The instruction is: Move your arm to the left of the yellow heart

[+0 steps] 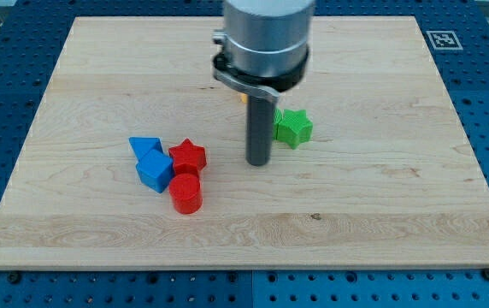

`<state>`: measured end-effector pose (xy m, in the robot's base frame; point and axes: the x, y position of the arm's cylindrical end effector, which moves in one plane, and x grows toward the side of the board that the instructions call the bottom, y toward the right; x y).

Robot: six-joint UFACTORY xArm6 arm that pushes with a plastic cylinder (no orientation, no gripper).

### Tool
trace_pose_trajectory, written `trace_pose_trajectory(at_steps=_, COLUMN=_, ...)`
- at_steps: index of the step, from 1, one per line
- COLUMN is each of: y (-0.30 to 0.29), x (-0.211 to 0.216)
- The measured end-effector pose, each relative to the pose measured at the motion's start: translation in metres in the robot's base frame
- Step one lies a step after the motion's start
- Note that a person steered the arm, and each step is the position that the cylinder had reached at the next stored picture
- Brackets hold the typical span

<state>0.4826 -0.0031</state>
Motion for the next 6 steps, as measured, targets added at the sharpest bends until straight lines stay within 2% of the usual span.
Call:
trace_pose_trajectory(at_steps=2, y=-0.049, x=-0.048)
trace_pose_trajectory(at_steps=3, y=-0.056, x=-0.080)
trace_pose_trajectory(at_steps=5, y=-0.057, x=-0.097)
trace_pose_trajectory(at_steps=6, y=-0.069, x=-0.139)
